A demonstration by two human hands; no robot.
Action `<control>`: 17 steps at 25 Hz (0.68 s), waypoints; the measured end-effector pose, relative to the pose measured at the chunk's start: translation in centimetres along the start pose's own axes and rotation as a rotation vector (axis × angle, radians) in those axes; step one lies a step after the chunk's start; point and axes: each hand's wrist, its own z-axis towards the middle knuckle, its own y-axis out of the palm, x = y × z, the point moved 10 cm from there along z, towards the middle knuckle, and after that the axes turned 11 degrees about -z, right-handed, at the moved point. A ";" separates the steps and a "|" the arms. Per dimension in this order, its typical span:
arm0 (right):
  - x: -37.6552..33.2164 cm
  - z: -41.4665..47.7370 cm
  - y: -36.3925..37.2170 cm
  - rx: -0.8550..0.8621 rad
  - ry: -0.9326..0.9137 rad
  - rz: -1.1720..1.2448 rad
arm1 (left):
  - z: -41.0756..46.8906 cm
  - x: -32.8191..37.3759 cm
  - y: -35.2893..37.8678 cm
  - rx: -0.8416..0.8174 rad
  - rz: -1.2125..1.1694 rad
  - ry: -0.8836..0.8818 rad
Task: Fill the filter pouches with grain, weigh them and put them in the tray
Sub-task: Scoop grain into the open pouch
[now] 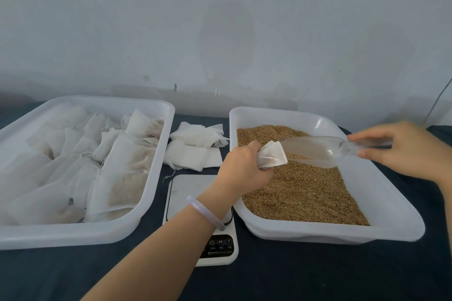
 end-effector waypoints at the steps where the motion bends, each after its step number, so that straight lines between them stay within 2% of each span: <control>1: 0.4 -0.2 0.7 -0.023 0.005 0.060 | 0.0 -0.1 -0.1 0.006 -0.018 -0.011; 6: 2.8 -0.9 5.8 -0.102 0.127 0.364 | -0.2 -1.6 -0.9 0.050 -0.271 -0.143; 8: 3.2 -0.3 8.3 -0.111 0.191 0.309 | -0.6 -2.1 -1.3 0.074 -0.419 -0.175; 12: 1.8 0.3 14.0 -0.299 0.211 0.159 | -0.9 -2.3 -1.7 0.073 -0.718 -0.209; 15: 1.1 0.2 14.9 -0.377 0.203 0.003 | -1.1 -2.3 -2.7 0.082 -0.887 -0.233; 17: -0.1 0.5 14.0 -0.343 0.152 -0.109 | -1.5 -1.9 -3.4 0.033 -0.967 -0.223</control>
